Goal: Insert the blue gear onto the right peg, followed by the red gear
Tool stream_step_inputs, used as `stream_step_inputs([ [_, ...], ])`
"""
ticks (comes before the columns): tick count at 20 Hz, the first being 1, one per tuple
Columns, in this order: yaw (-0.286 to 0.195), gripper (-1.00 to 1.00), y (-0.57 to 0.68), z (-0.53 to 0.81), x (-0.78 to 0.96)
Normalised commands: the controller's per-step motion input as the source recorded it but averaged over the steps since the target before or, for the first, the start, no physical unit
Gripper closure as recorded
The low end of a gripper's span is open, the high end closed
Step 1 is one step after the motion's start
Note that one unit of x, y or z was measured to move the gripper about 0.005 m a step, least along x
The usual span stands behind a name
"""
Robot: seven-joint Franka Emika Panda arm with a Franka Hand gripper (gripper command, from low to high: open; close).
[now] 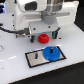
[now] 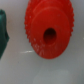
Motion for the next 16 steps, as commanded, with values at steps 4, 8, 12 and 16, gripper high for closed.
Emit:
stream_step_inputs([
  [4, 0.000, 1.00, 0.00, -0.15, -0.27],
  [8, 0.000, 1.00, 0.00, -0.06, -0.27],
  [12, 0.000, 1.00, 0.00, 0.01, -0.14],
  [16, 0.000, 1.00, 0.00, 0.37, 0.06],
])
